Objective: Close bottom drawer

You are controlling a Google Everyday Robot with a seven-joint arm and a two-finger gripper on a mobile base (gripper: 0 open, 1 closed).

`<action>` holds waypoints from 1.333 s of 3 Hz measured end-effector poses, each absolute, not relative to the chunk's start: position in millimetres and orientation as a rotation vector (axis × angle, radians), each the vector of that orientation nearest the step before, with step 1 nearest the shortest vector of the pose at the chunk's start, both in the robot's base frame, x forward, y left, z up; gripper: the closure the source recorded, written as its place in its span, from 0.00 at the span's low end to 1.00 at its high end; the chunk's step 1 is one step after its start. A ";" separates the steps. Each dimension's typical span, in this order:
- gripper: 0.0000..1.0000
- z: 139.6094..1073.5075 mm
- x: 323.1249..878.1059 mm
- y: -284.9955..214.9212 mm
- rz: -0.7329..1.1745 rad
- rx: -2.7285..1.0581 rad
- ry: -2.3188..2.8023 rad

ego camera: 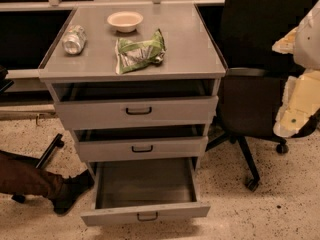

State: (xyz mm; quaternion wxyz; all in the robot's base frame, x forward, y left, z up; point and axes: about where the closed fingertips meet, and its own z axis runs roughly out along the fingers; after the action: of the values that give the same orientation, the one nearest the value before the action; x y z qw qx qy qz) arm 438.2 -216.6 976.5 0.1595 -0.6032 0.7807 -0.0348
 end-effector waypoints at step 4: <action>0.00 744.9 383.6 -226.3 0.277 -1.733 2.380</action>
Offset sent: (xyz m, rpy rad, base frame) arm -0.0362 -0.0236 -0.1545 0.0763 0.1924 -0.0684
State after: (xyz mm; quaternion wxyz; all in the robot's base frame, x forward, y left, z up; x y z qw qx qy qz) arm 383.6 -226.3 744.9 0.0919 -0.5836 0.8014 0.0933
